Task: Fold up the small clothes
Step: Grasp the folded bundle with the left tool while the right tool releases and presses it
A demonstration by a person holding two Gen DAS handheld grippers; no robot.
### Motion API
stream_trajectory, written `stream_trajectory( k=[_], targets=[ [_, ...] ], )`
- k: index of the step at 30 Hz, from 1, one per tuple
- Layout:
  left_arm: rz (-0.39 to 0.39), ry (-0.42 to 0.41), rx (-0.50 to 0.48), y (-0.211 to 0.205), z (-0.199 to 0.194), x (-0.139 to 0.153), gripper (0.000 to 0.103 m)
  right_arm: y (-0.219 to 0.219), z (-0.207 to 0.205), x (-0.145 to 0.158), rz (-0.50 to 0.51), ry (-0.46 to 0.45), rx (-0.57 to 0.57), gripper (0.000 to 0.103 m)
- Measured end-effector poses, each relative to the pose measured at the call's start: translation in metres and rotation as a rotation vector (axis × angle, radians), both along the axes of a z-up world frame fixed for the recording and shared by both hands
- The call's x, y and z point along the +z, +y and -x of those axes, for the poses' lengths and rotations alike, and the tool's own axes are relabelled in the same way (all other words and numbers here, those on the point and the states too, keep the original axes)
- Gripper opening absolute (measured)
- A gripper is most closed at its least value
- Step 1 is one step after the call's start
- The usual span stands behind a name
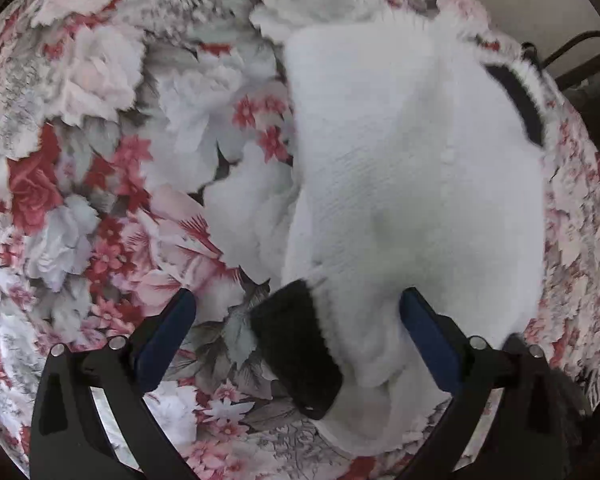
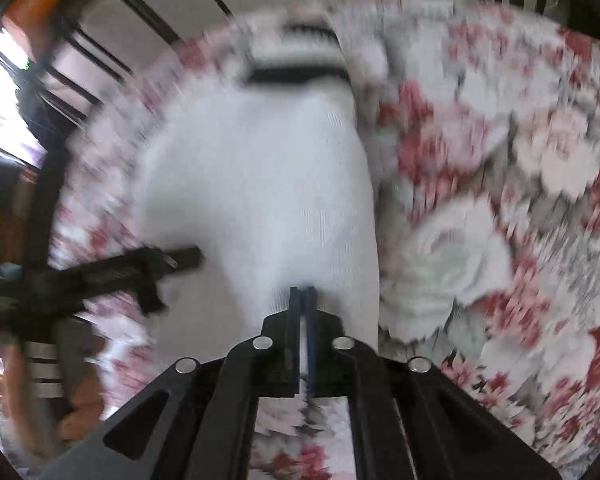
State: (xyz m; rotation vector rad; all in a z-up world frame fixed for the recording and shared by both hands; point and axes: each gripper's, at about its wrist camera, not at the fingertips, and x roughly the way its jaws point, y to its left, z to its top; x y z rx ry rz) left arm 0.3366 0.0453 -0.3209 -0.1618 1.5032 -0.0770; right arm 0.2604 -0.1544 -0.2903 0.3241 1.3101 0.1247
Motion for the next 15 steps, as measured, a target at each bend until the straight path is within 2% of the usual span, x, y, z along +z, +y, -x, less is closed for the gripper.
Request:
stream_trajectory(
  k=[1,3,6,8,12,15],
  targets=[
    [0.017,0.01,0.015,0.001,0.0,-0.003,0.099,0.003,-0.001,-0.018,0.002,0.036,-0.005,0.0],
    [0.032,0.027,0.024,0.003,-0.001,-0.007,0.099,0.001,0.0,-0.033,-0.014,0.029,-0.046,0.0],
    [0.054,0.025,0.043,0.007,0.002,-0.007,0.099,0.002,0.002,-0.028,-0.022,0.02,-0.082,0.0],
    [0.056,0.008,0.048,0.016,0.004,0.002,0.099,-0.001,0.006,-0.017,-0.032,0.014,-0.09,0.0],
    [-0.047,-0.169,0.006,0.013,0.014,0.036,0.098,-0.002,0.005,0.014,-0.05,-0.082,-0.081,0.005],
    [-0.076,-0.27,-0.006,0.01,0.019,0.047,0.098,-0.005,-0.007,0.027,-0.034,-0.156,-0.098,0.005]
  ],
)
